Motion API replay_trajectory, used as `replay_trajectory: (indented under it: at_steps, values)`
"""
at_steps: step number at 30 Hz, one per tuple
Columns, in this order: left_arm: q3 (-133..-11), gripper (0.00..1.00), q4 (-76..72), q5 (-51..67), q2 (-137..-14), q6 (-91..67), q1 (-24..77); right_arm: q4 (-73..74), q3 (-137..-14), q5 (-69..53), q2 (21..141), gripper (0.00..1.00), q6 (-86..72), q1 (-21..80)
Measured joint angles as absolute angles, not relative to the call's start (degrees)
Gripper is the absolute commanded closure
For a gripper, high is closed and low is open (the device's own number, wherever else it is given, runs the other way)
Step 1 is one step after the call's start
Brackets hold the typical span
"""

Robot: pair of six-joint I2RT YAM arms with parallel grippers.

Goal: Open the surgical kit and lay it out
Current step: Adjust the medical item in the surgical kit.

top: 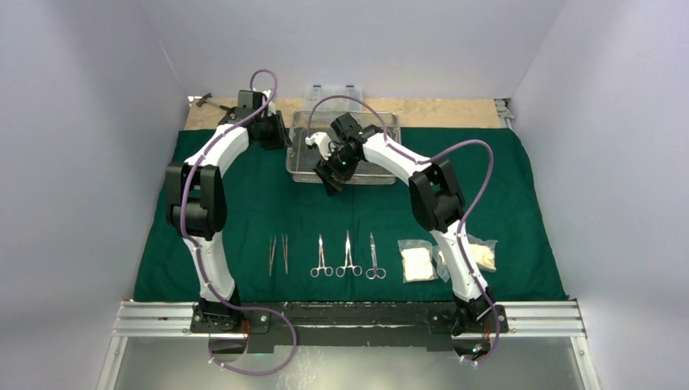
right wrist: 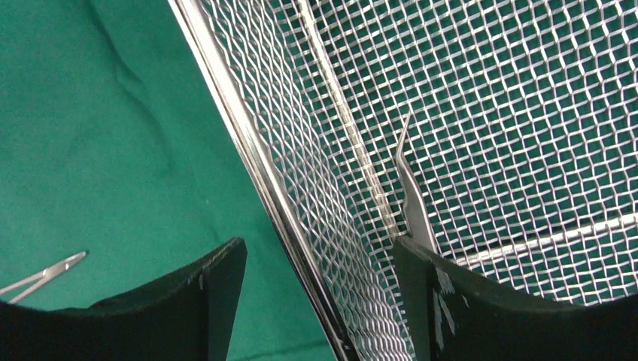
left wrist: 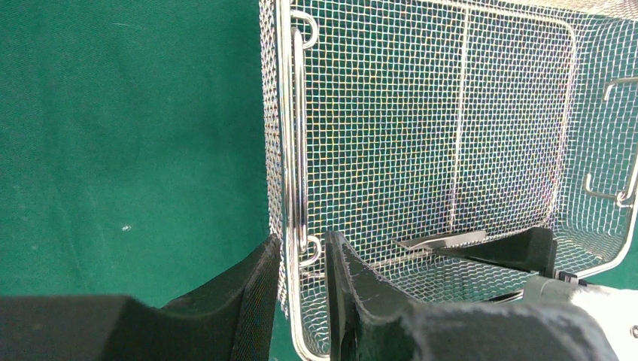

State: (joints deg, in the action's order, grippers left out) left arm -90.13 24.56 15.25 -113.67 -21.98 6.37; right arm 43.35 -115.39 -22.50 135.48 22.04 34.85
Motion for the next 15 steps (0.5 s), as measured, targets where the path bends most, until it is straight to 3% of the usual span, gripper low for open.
replay_trajectory:
  at_steps: [8, 10, 15]
  values:
    - [-90.13, 0.73, 24.58, 15.29, -113.67, -22.0, 6.37, 39.03, -110.59, -17.5, 132.64, 0.1, 20.53, 36.07]
    - [-90.13, 0.73, 24.58, 15.29, -113.67, -22.0, 6.37, 37.63, -109.6, -15.88, 131.94, 0.02, 20.49, 36.1]
    - [-90.13, 0.73, 24.56, 15.35, -113.67, -22.0, 6.37, 34.11, -109.16, -12.29, 131.83, 0.01, 20.18, 35.14]
